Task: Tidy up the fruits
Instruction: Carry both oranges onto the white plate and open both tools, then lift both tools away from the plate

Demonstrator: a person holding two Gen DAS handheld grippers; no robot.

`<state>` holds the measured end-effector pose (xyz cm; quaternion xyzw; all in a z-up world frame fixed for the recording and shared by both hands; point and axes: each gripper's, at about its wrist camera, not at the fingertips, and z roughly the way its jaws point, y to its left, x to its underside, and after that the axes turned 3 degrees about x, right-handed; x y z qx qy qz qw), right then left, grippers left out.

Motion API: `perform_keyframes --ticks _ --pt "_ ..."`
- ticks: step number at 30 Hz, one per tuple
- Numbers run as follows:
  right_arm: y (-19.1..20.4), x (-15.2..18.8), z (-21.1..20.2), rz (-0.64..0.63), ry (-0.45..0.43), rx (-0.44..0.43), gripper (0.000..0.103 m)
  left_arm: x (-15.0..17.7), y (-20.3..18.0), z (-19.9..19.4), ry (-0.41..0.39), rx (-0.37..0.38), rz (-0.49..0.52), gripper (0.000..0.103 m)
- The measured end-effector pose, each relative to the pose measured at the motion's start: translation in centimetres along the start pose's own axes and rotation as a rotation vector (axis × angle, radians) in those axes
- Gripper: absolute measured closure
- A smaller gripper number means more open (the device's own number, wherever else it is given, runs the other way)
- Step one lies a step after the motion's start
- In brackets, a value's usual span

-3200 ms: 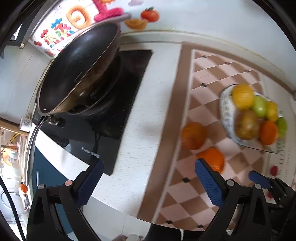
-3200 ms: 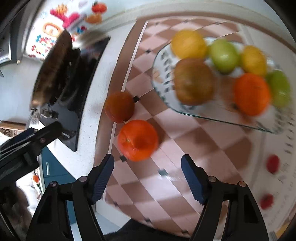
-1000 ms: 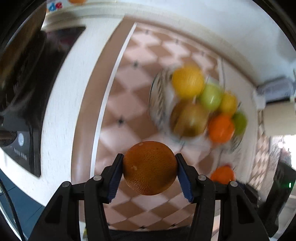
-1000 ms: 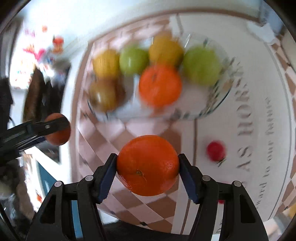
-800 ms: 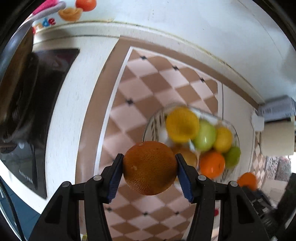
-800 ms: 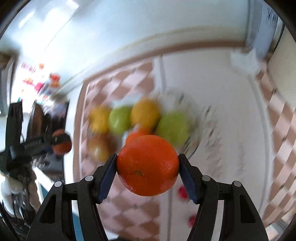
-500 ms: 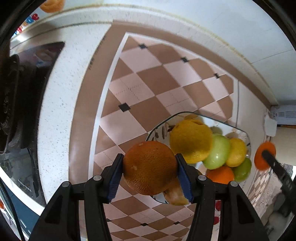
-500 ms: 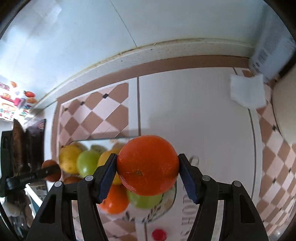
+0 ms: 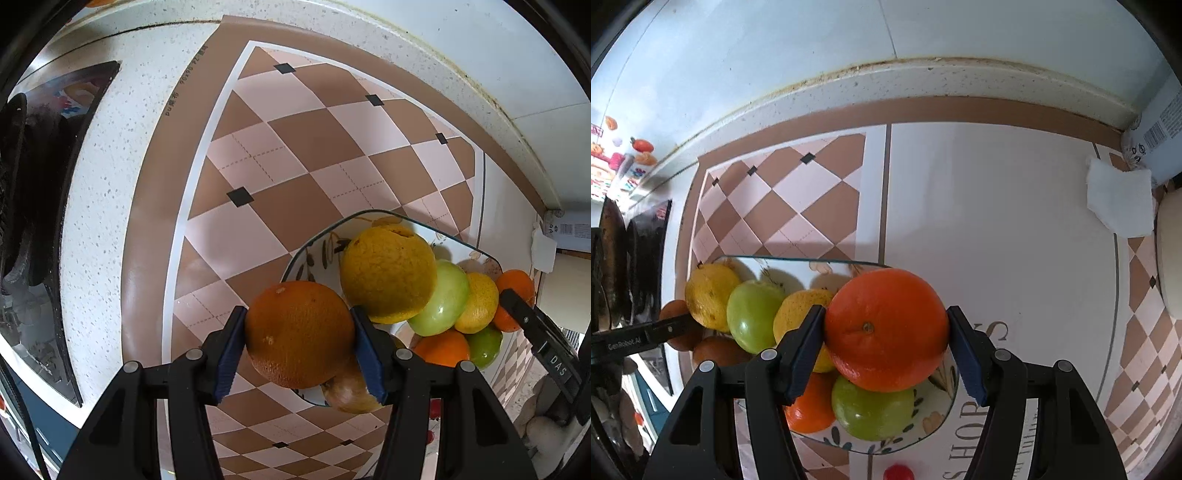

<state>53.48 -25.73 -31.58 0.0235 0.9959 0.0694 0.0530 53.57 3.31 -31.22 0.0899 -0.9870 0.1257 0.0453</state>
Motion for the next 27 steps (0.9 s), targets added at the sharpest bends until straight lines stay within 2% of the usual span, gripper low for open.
perform_keyframes --ticks 3,5,7,8,9,12,15,17,22,27 --pt "-0.8 -0.2 0.5 0.039 0.043 -0.025 0.034 0.2 -0.2 0.5 0.015 0.015 -0.011 0.049" --pt "-1.2 -0.1 0.6 0.062 0.052 -0.044 0.029 0.4 -0.1 0.6 0.021 0.023 -0.014 0.049" --pt "-1.3 0.0 0.6 0.072 0.052 -0.042 0.023 0.5 -0.2 0.6 0.014 0.014 -0.009 0.036" --pt "-1.4 0.1 0.5 0.077 0.052 -0.046 0.023 0.5 -0.2 0.4 0.007 0.013 -0.007 0.022" --pt "-1.4 0.2 0.5 0.084 0.055 -0.048 0.022 0.5 -0.2 0.2 0.001 0.019 -0.006 0.013" --pt "-1.3 0.5 0.1 0.087 0.053 -0.041 0.014 0.5 -0.2 -0.5 -0.006 0.011 0.000 0.013" --pt "-1.0 1.1 -0.8 0.077 0.039 -0.021 0.013 1.1 -0.1 -1.4 -0.026 -0.009 0.017 0.013" --pt "-0.3 1.7 -1.6 0.064 0.022 0.010 0.008 1.8 -0.3 -2.2 -0.045 -0.032 0.038 0.013" --pt "1.5 4.4 -4.0 0.032 -0.029 0.108 0.008 4.3 -1.1 -4.6 -0.154 -0.139 0.092 0.013" --pt "2.3 7.7 -5.6 0.024 -0.056 0.132 0.008 7.4 -1.8 -5.8 -0.220 -0.184 0.140 0.013"
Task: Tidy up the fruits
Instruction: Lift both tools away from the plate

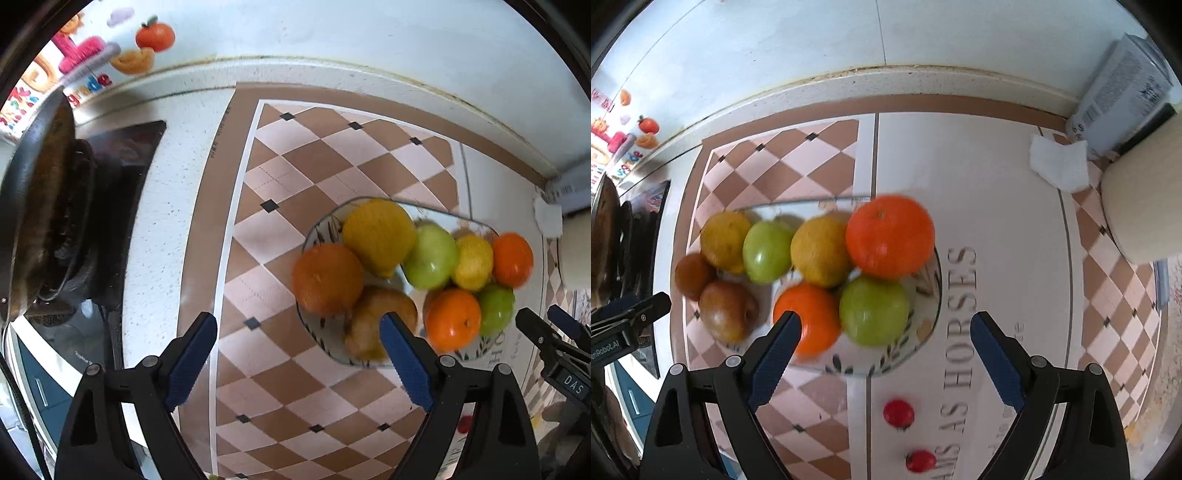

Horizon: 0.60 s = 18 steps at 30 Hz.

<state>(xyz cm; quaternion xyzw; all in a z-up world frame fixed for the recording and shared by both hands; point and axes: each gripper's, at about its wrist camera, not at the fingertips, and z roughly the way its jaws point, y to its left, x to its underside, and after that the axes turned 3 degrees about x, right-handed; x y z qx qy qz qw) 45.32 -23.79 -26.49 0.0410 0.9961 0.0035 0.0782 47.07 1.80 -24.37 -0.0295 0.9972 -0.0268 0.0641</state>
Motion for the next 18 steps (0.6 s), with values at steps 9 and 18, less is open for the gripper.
perform_keyframes --ticks 9,18 --pt "-0.5 4.8 -4.4 0.025 -0.073 0.005 0.008 4.3 -2.0 -3.8 -0.100 -0.003 0.057 0.013" --pt "-0.1 8.7 -10.7 0.027 -0.170 -0.028 0.008 8.3 -3.1 -9.2 -0.209 0.019 0.106 0.013"
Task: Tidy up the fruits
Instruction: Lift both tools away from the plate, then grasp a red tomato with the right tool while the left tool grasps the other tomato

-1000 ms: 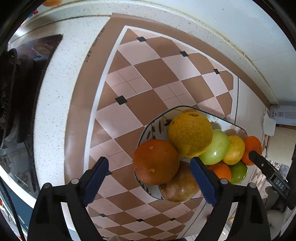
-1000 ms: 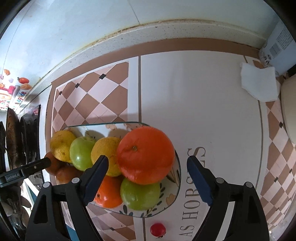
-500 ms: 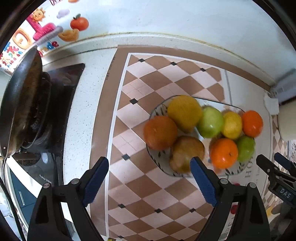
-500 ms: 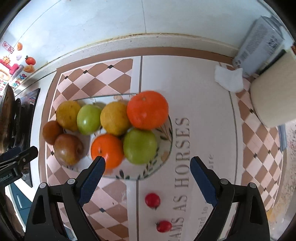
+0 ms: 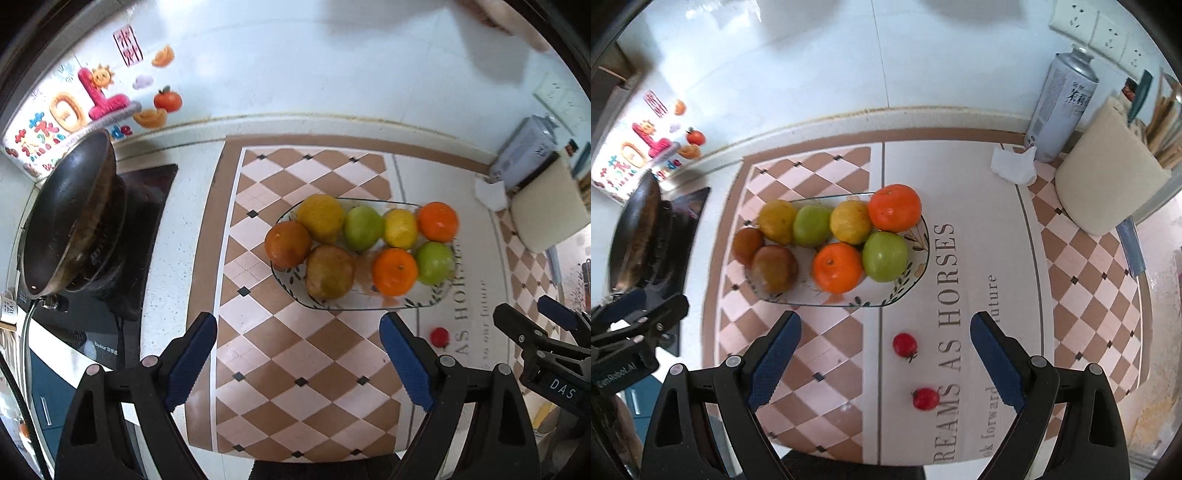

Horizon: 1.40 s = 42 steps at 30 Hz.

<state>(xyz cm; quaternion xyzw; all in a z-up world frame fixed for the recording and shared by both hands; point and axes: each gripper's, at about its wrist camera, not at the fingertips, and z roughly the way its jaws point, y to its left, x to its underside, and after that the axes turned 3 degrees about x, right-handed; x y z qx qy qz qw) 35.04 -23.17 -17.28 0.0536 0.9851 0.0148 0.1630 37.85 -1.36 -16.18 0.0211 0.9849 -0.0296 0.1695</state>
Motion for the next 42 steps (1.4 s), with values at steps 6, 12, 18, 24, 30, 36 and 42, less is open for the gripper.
perform_keyframes --ticks 6,12,18,24,30,36,42 --pt "0.2 1.5 -4.8 -0.016 -0.061 -0.011 0.008 1.4 -0.3 -3.6 -0.051 0.002 0.017 0.013" --pt "0.6 2.7 -9.2 -0.037 -0.118 -0.021 0.008 2.5 -0.5 -6.6 -0.083 0.031 0.015 0.013" --pt "0.7 3.6 -12.6 -0.036 -0.163 -0.036 0.008 3.5 -0.8 -9.2 -0.111 0.052 0.018 0.013" --pt "1.3 4.4 -15.1 -0.046 -0.191 -0.060 0.008 4.1 -0.8 -11.1 -0.128 0.065 0.021 0.013" --pt "1.5 4.6 -15.5 -0.046 -0.191 -0.076 0.008 4.5 -1.1 -12.0 -0.140 0.080 0.027 0.013" --pt "1.3 4.5 -15.0 -0.043 -0.182 -0.083 0.008 4.5 -1.3 -11.9 -0.135 0.080 0.028 0.013" --pt "0.6 4.3 -14.2 -0.014 -0.171 -0.097 0.008 4.4 -1.4 -11.8 -0.136 0.076 0.027 0.013"
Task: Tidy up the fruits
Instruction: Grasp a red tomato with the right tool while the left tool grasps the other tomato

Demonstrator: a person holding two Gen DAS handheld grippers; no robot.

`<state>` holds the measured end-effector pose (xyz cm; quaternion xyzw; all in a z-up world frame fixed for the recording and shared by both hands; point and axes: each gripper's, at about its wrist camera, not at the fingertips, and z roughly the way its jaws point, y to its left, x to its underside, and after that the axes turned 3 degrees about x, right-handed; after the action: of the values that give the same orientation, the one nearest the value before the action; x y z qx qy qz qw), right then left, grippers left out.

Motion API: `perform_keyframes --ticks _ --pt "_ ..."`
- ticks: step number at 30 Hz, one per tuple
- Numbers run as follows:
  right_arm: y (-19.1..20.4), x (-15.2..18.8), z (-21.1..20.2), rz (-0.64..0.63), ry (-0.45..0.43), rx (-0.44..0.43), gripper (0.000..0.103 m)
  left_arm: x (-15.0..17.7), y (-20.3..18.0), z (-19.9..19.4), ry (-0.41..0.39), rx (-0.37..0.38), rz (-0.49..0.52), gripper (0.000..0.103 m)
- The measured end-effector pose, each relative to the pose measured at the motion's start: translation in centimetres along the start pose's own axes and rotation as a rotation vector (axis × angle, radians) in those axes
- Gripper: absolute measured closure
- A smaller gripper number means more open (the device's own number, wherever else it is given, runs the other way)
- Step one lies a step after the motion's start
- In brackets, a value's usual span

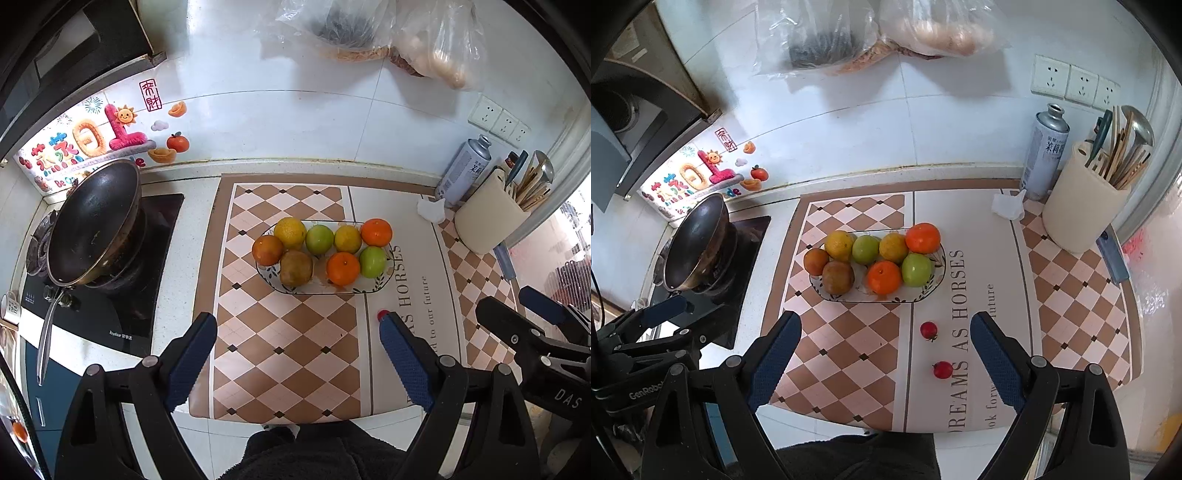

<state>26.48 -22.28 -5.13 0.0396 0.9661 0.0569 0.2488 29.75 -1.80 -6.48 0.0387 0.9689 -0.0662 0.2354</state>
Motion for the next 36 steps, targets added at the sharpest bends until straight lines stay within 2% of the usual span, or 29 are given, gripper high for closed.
perform_keyframes --ticks 5,7,9,12,15,18,22,28,32,35,36 --pt "-1.3 -0.2 1.2 0.036 0.013 -0.017 0.008 -0.5 -0.4 0.9 0.009 -0.008 0.001 0.013" --pt "-2.1 -0.1 2.1 0.055 0.021 -0.048 0.008 -0.8 -0.6 1.6 0.017 -0.017 0.010 0.013" --pt "-3.1 0.1 3.8 0.073 0.050 -0.051 0.008 -1.1 -1.0 2.6 0.020 -0.047 0.028 0.003" --pt "-5.0 1.2 7.6 0.100 0.118 -0.005 0.008 -1.5 -1.9 4.6 0.024 -0.100 0.070 0.002" --pt "-7.3 3.3 12.8 0.141 0.229 0.025 0.008 -1.5 -2.8 7.7 0.059 -0.143 0.117 0.002" --pt "-9.2 5.7 17.2 0.172 0.318 0.042 0.008 -1.3 -3.8 10.9 0.114 -0.150 0.147 0.002" --pt "-10.8 8.8 21.8 0.208 0.392 0.019 0.008 -0.8 -5.6 15.2 0.199 -0.142 0.192 0.002" --pt "-11.8 10.8 24.7 0.234 0.410 0.012 0.008 0.2 -7.6 21.9 0.351 -0.111 0.226 0.002" --pt "-12.1 11.8 26.2 0.240 0.428 0.025 0.008 0.6 -8.5 24.4 0.403 -0.112 0.239 0.002" --pt "-11.7 12.1 26.1 0.203 0.397 0.038 0.011 0.7 -9.1 25.4 0.423 -0.108 0.252 0.002" --pt "-11.5 12.2 26.0 0.191 0.386 0.043 0.020 0.8 -9.3 25.8 0.434 -0.103 0.251 0.002"
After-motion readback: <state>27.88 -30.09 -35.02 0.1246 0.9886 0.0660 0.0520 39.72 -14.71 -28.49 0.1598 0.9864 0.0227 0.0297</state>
